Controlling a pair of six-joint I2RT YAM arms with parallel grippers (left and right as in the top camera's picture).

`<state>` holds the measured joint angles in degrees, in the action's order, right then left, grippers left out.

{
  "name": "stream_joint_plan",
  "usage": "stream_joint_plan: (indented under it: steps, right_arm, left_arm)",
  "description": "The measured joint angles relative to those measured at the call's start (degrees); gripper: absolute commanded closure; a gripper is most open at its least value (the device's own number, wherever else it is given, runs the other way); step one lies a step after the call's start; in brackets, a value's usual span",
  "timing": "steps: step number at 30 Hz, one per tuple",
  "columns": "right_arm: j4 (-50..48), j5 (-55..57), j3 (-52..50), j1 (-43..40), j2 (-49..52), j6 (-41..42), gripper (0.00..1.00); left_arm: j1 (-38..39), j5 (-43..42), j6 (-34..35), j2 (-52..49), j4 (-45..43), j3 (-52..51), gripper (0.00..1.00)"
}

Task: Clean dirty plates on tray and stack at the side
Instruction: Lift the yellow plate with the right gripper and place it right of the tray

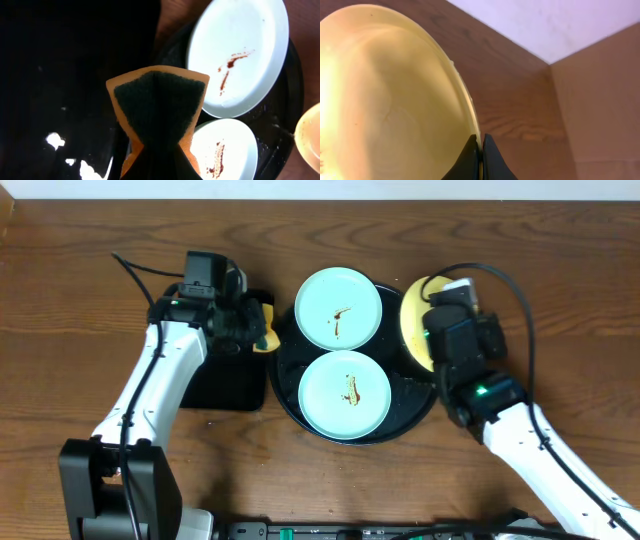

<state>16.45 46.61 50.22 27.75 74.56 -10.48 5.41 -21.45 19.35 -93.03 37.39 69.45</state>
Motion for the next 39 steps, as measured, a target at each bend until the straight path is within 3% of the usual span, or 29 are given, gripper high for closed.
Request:
stream_joint_plan:
  steps: [10,20,26,33,39]
  right_arm:
    - [-2.34,5.84,0.0,3.89,2.36,-5.11,0.99]
    - [-1.66,4.22,0.0,0.63,2.36,5.14,0.99]
    - [1.11,-1.88,0.0,-7.45,2.36,11.72,0.99]
    - [7.93,-15.13,-0.02,-22.47,2.38,21.81,0.99]
    - [9.97,-22.82,-0.02,-30.91,2.43,24.87,0.99]
  left_arm:
    - [-0.55,-0.02,-0.37,0.0,0.15,0.0,0.92]
    - [-0.52,0.74,-1.55,0.0,1.25,0.0,0.92]
    - [-0.52,5.99,-3.54,0.0,2.54,0.0,0.92]
    - [-0.55,15.89,-8.81,-0.02,2.36,0.0,0.92]
    - [-0.55,18.84,-13.03,-2.32,1.79,0.0,0.92]
